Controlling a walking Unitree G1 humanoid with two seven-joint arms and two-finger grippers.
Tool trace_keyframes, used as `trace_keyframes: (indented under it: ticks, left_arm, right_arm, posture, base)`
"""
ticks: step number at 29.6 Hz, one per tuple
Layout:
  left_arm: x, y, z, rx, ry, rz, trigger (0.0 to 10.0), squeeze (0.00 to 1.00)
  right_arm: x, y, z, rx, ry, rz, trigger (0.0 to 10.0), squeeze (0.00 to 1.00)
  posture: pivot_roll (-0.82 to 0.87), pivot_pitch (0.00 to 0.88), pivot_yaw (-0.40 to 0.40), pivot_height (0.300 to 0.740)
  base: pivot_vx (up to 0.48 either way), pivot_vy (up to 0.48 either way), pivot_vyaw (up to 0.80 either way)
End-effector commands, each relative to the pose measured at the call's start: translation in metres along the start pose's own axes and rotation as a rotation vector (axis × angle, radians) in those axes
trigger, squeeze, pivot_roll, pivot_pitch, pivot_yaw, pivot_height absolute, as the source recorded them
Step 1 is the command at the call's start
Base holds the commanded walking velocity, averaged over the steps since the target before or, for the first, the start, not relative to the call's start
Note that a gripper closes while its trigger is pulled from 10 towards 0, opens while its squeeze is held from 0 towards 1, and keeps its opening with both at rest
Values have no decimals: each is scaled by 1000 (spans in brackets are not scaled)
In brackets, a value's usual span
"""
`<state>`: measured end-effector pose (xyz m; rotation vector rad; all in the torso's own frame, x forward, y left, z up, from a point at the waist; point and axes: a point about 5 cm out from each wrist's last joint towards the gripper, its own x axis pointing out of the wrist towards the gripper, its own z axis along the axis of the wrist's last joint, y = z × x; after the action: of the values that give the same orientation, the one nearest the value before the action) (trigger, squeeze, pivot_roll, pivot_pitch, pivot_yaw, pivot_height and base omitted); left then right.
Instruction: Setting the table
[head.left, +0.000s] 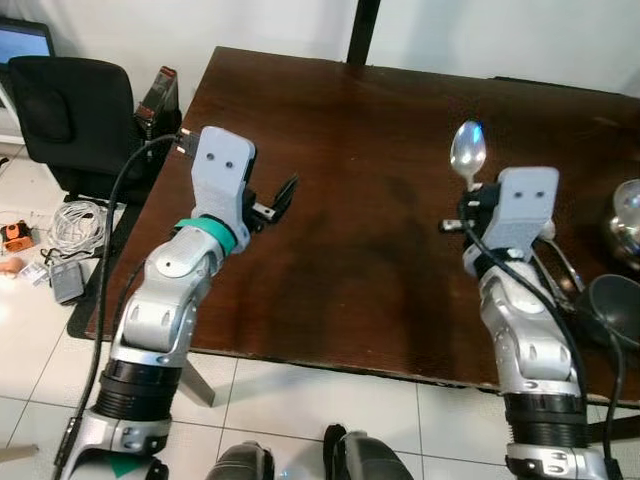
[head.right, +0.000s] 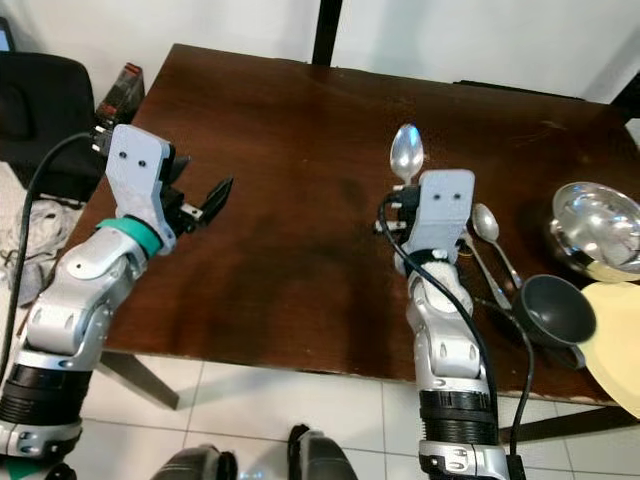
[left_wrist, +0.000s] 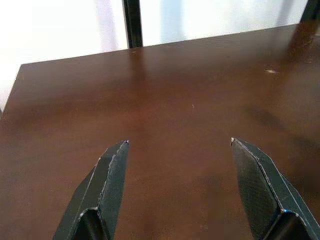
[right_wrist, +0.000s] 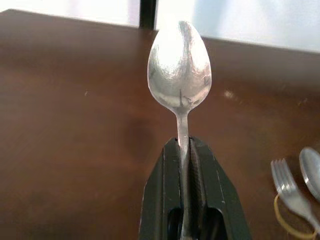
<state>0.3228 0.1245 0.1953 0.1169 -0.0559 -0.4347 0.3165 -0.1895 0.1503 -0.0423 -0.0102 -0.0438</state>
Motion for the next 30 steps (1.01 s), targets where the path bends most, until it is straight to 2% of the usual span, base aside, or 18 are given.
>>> trace_keyframes:
  ticks: [1, 2, 4, 7, 13, 15, 23, 25, 30]
  left_arm:
    - [3, 0, 3, 34, 1, -60, 10000, 0]
    - [3, 0, 3, 34, 1, -60, 10000, 0]
    - [0, 3, 5, 95, 15, -175, 10000, 0]
    - [-7, 6, 5, 157, 41, -276, 10000, 0]
    - [-10, 8, 6, 166, 57, -303, 10000, 0]
    - [-10, 3, 8, 156, 52, -306, 10000, 0]
    - [-7, -10, 7, 150, 42, -353, 10000, 0]
    - [-7, -14, 5, 143, 52, -404, 10000, 0]
    - [-7, -16, 5, 137, 55, -425, 10000, 0]
  right_arm:
    - [1, 7, -9, 44, 62, 39, 10000, 0]
    - [1, 7, -9, 44, 62, 39, 10000, 0]
    - [6, 17, -17, 77, 113, 73, 10000, 0]
    - [13, 26, -25, 86, 164, 92, 10000, 0]
    - [23, 35, -30, 85, 189, 95, 10000, 0]
    - [28, 38, -37, 83, 228, 90, 10000, 0]
    - [29, 38, -51, 80, 316, 85, 10000, 0]
    - [29, 38, -52, 94, 324, 85, 10000, 0]
    - [30, 38, -53, 101, 324, 85, 10000, 0]
  posture:
    - [45, 30, -7, 740]
    - [45, 30, -7, 740]
    - [40, 54, -7, 740]
    - [40, 69, -6, 740]
    - [49, 95, -4, 740]
    - [55, 107, -13, 740]
    - [54, 109, -32, 740]
    - [53, 108, -30, 740]
    - [53, 108, -30, 740]
  base:
    - [0, 0, 0]
    - [0, 0, 0]
    - [0, 0, 0]
    - [0, 0, 0]
    - [0, 0, 0]
    - [0, 0, 0]
    - [0, 0, 0]
    - [0, 0, 0]
    - [0, 0, 0]
